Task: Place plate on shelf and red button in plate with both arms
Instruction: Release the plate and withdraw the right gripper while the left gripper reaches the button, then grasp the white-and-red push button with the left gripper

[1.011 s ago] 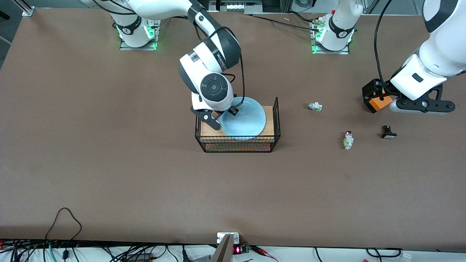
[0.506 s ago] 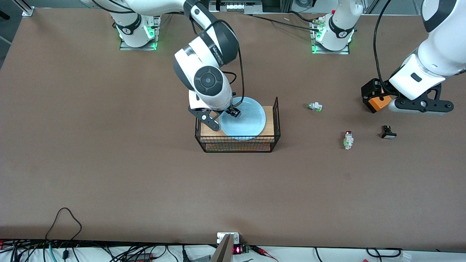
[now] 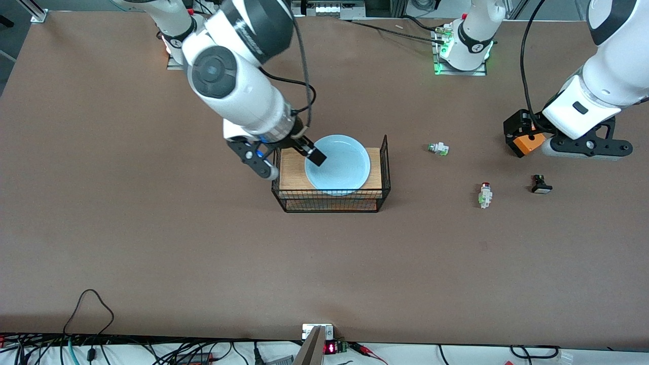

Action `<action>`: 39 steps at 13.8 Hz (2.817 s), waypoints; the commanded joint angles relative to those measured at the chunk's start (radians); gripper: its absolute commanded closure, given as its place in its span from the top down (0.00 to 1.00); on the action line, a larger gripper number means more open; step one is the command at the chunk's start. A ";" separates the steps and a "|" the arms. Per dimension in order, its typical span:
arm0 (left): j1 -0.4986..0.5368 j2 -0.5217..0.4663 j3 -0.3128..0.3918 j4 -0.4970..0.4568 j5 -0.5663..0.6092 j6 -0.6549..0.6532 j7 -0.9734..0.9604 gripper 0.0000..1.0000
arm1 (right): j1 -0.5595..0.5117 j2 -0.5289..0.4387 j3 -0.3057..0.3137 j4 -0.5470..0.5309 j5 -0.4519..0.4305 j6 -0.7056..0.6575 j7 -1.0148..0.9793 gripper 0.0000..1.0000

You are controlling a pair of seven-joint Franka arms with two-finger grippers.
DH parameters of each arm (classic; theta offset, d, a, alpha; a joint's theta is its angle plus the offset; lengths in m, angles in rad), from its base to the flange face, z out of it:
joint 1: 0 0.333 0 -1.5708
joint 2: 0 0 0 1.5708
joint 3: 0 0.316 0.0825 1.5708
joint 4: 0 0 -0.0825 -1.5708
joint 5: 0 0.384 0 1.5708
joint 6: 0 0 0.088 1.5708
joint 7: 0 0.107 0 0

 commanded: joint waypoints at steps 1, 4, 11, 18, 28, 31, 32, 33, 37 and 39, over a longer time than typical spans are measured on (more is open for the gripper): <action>-0.001 0.012 0.001 0.025 0.007 -0.020 0.004 1.00 | -0.028 -0.034 0.001 -0.006 0.002 -0.057 -0.064 1.00; -0.001 0.103 0.002 0.020 0.030 -0.023 0.004 1.00 | -0.071 -0.043 -0.028 0.003 -0.064 -0.178 -0.244 1.00; 0.042 0.344 0.016 0.003 0.032 -0.016 -0.001 1.00 | -0.335 -0.072 -0.033 0.010 -0.255 -0.399 -1.016 1.00; 0.080 0.369 0.016 -0.310 0.125 0.455 -0.001 1.00 | -0.411 -0.085 -0.094 0.009 -0.398 -0.399 -1.469 1.00; 0.080 0.457 0.022 -0.396 0.288 0.677 -0.008 0.71 | -0.416 -0.112 -0.088 0.006 -0.503 -0.436 -1.466 1.00; 0.102 0.501 0.022 -0.394 0.303 0.760 -0.004 0.54 | -0.427 -0.134 -0.085 0.003 -0.411 -0.531 -1.459 1.00; 0.102 0.501 0.024 -0.394 0.305 0.769 -0.001 0.43 | -0.422 -0.135 -0.085 0.000 -0.409 -0.540 -1.457 1.00; 0.103 0.498 0.022 -0.391 0.305 0.765 0.004 0.36 | -0.421 -0.146 -0.083 -0.020 -0.404 -0.542 -1.454 1.00; 0.099 0.429 -0.004 -0.353 0.300 0.614 0.009 0.10 | -0.413 -0.313 -0.082 -0.288 -0.395 -0.420 -1.454 1.00; 0.102 0.374 -0.083 -0.306 0.284 0.465 -0.005 0.10 | -0.415 -0.420 -0.080 -0.467 -0.395 -0.328 -1.454 1.00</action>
